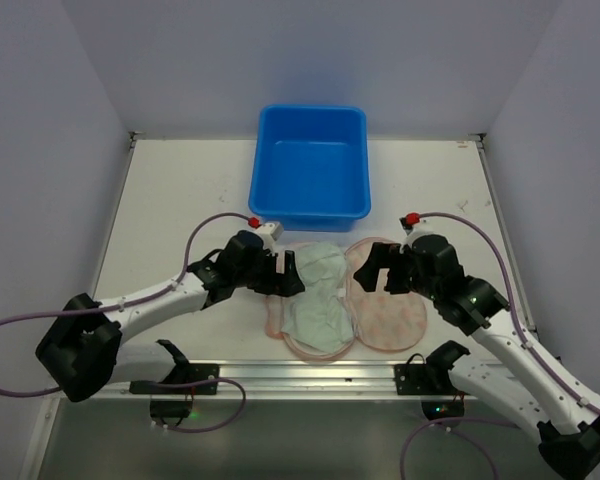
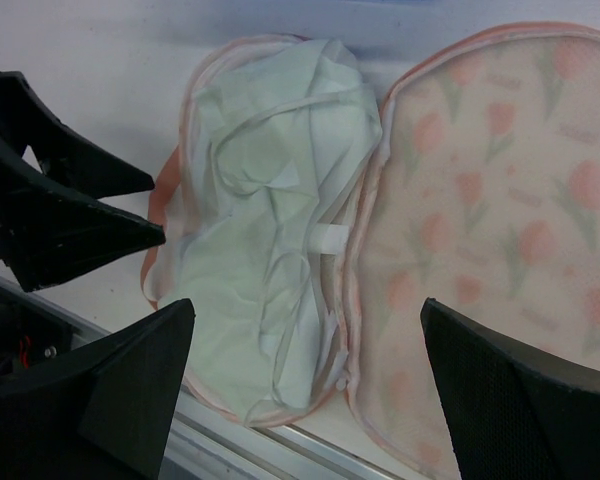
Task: Unzip the laundry bag and remove the bra
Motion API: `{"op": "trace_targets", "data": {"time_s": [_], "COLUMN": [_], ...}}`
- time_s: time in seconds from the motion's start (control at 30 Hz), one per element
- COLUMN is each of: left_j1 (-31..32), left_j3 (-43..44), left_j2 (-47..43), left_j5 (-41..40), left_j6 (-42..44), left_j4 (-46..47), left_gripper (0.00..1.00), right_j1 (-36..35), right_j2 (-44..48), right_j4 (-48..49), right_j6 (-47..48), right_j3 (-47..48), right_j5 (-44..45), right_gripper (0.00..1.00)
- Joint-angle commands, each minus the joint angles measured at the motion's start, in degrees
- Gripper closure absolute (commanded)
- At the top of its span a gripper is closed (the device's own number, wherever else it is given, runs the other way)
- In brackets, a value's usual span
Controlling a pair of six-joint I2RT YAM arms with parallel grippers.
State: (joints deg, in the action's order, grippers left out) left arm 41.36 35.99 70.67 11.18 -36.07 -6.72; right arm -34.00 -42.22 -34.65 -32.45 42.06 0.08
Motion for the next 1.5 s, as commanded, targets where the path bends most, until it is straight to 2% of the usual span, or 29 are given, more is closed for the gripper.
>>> {"op": "trace_targets", "data": {"time_s": [0.0, 0.47, 0.87, 1.3, 1.47], "left_j1": [0.7, 1.0, 1.8, 2.2, 2.4], "left_j3": [0.9, 1.1, 0.5, 0.0, -0.5], "left_j2": [3.0, 11.4, 12.2, 13.5, 14.6], "left_j5": [0.1, 0.1, 0.5, 0.7, 1.4], "left_j6": [-2.1, -1.5, -1.7, -2.9, -3.9], "left_j4": [5.7, 10.2, 12.4, 12.7, 13.2], "left_gripper": [0.07, 0.12, 0.18, 0.21, 0.28], "right_j1": [0.2, 0.2, 0.1, 0.2, 0.2], "right_j2": [1.1, 2.5, 2.9, 3.4, 3.6], "right_j4": [2.9, 2.7, 2.7, 2.6, 2.5], "right_j6": [1.3, 1.6, 1.6, 1.6, 1.6], "right_j3": [-0.4, -2.3, -3.0, -3.6, -3.9], "right_j5": [-2.4, -1.2, -1.0, -0.9, -0.7], "right_gripper": [0.03, 0.02, 0.02, 0.02, 0.02]}}
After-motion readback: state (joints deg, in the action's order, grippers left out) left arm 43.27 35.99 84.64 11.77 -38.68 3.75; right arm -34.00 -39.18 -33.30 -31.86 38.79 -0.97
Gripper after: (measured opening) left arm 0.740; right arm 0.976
